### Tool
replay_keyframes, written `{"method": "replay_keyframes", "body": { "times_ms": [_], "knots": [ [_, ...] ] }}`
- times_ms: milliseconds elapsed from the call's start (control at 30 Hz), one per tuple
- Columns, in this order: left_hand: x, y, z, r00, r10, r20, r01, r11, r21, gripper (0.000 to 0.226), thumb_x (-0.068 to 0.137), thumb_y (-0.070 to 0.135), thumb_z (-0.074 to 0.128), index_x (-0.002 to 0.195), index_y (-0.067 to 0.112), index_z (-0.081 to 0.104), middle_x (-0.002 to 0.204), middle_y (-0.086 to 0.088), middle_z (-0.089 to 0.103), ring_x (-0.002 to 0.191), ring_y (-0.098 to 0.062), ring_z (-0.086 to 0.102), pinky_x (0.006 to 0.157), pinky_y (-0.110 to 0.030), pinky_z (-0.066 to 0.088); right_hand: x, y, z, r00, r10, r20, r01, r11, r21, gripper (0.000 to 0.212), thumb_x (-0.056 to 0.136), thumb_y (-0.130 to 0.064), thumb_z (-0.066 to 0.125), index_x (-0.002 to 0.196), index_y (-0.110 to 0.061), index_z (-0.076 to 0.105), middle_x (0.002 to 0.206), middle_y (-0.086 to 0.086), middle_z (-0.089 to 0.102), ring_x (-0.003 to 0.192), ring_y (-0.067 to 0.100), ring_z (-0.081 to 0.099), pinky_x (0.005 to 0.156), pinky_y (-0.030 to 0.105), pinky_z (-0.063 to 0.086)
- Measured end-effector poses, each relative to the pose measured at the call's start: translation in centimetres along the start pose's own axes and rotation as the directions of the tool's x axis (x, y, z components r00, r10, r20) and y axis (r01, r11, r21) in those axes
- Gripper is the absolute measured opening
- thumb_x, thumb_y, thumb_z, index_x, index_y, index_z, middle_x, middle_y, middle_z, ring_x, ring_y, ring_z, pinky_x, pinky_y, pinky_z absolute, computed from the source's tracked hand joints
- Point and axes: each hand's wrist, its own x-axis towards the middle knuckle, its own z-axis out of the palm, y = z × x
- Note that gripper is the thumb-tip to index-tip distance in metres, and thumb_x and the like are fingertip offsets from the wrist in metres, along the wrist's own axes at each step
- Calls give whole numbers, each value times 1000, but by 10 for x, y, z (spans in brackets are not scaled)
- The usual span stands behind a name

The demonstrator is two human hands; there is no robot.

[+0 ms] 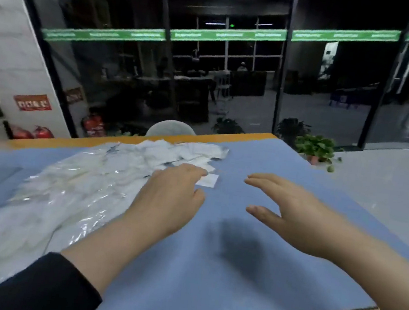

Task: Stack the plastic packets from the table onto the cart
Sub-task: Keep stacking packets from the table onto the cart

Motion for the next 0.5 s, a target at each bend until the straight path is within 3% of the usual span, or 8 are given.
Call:
{"method": "replay_keyframes", "body": {
  "times_ms": [233, 400, 500],
  "knots": [
    [-16, -156, -24, 950, -312, -22, 313, 949, 27, 45, 103, 39, 45, 148, 32, 44, 150, 6, 49, 135, -22, 47, 111, -42, 38, 137, -110, 74, 976, -132, 174, 122, 990, 63, 74, 90, -65, 57, 154, -42, 29, 159, -22, 27, 143, 10, 35, 110, 29, 35],
    [-18, -213, -16, 902, -431, 20, 431, 895, -114, 47, 103, 52, 45, 146, 33, 47, 145, 3, 54, 129, -23, 52, 102, -35, 43, 176, -146, 106, 944, -99, 314, 59, 989, 133, 101, 71, -76, 70, 154, -46, 22, 156, -16, 39, 133, 12, 48, 106, 31, 40],
    [-19, -229, -10, 901, -420, 104, 433, 883, -183, 49, 98, 62, 48, 141, 38, 52, 140, 8, 57, 124, -19, 54, 89, -29, 40, 186, -153, 121, 923, -68, 378, 41, 996, 80, 110, 71, -70, 75, 158, -43, 13, 158, -16, 34, 134, 9, 46, 99, 24, 35]
  ]
}}
